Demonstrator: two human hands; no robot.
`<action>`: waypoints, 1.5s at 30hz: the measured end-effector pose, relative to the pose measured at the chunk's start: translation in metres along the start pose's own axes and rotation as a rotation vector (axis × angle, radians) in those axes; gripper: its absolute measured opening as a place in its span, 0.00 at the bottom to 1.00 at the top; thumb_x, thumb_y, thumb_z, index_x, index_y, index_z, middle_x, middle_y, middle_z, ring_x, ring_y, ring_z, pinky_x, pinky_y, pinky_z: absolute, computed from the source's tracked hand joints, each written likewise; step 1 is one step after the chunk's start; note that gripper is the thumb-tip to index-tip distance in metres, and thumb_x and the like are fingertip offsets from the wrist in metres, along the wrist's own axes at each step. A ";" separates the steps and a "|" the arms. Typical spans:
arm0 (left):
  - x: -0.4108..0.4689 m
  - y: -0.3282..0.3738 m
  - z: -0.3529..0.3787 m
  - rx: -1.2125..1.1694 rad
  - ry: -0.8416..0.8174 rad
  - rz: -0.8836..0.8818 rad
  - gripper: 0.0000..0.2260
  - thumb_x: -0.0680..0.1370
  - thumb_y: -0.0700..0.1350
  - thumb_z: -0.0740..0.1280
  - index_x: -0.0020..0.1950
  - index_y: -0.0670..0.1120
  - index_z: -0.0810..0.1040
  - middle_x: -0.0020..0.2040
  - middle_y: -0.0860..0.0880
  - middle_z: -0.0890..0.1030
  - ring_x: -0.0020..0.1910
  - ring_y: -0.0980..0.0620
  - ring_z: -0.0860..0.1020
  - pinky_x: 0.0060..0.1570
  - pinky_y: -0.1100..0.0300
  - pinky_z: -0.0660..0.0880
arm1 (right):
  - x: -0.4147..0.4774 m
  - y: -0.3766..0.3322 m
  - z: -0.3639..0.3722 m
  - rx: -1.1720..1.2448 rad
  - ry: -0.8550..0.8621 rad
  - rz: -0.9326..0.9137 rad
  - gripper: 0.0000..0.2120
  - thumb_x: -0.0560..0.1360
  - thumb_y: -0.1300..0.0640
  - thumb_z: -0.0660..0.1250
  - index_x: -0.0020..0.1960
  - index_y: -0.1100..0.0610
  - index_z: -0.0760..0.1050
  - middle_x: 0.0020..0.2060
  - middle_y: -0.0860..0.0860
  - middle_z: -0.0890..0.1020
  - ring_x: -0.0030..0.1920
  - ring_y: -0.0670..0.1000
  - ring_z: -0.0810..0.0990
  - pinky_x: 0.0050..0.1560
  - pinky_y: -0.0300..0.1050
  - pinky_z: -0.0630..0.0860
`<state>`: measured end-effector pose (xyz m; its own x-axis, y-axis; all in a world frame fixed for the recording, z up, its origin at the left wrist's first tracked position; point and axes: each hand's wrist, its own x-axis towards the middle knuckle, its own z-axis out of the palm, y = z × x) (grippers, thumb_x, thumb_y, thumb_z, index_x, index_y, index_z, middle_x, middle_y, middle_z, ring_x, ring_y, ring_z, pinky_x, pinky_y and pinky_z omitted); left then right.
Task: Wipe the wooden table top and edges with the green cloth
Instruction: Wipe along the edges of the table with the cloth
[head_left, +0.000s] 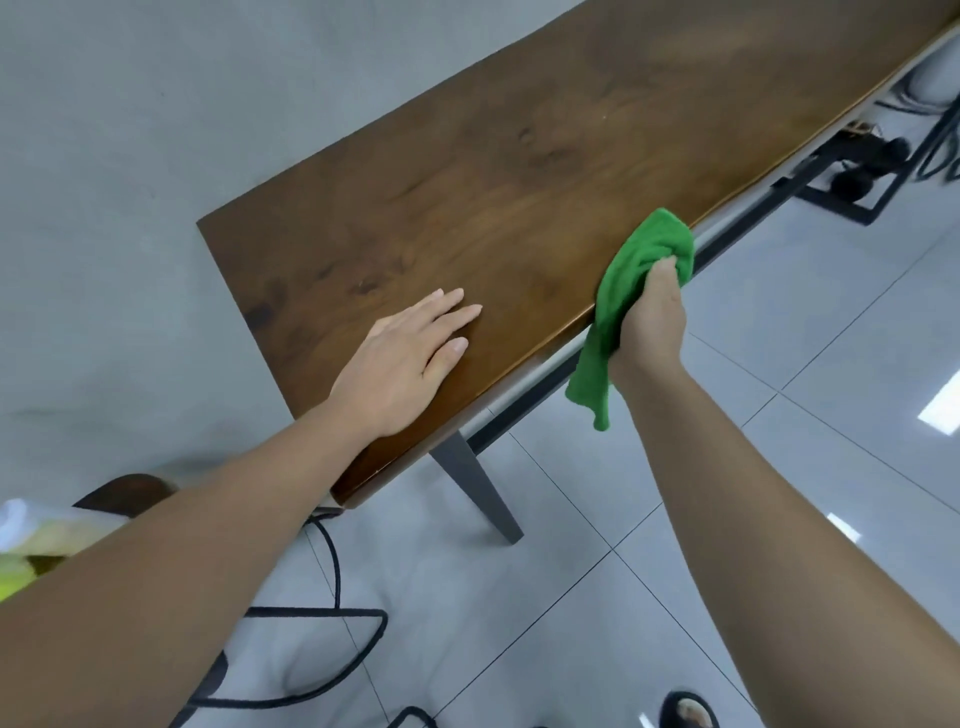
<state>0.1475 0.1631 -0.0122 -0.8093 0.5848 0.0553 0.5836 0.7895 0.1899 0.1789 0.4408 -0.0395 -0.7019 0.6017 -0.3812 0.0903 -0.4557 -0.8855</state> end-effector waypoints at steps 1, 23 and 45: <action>0.000 0.000 0.000 0.011 0.009 -0.001 0.24 0.91 0.62 0.48 0.87 0.61 0.65 0.88 0.58 0.63 0.87 0.55 0.59 0.85 0.43 0.60 | -0.005 -0.003 -0.007 0.051 -0.001 0.039 0.19 0.80 0.38 0.62 0.57 0.47 0.87 0.49 0.48 0.87 0.51 0.53 0.85 0.58 0.56 0.80; -0.080 0.105 -0.045 -1.410 0.636 -0.817 0.09 0.81 0.58 0.77 0.59 0.56 0.88 0.53 0.52 0.90 0.54 0.55 0.88 0.62 0.52 0.82 | -0.159 -0.045 0.066 -0.372 -0.851 -0.141 0.22 0.87 0.54 0.68 0.77 0.34 0.77 0.72 0.32 0.80 0.69 0.37 0.80 0.74 0.49 0.78; -0.121 -0.167 -0.038 -1.155 1.088 -0.976 0.12 0.82 0.43 0.76 0.56 0.58 0.76 0.52 0.64 0.84 0.53 0.63 0.84 0.51 0.62 0.80 | -0.156 0.072 0.321 -0.977 -1.154 -0.551 0.23 0.88 0.59 0.67 0.81 0.48 0.75 0.68 0.40 0.83 0.68 0.41 0.80 0.72 0.34 0.73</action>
<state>0.1451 -0.0464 -0.0132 -0.7423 -0.6692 -0.0341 -0.0067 -0.0436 0.9990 0.0687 0.1034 0.0415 -0.8906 -0.4544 0.0190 -0.2642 0.4829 -0.8349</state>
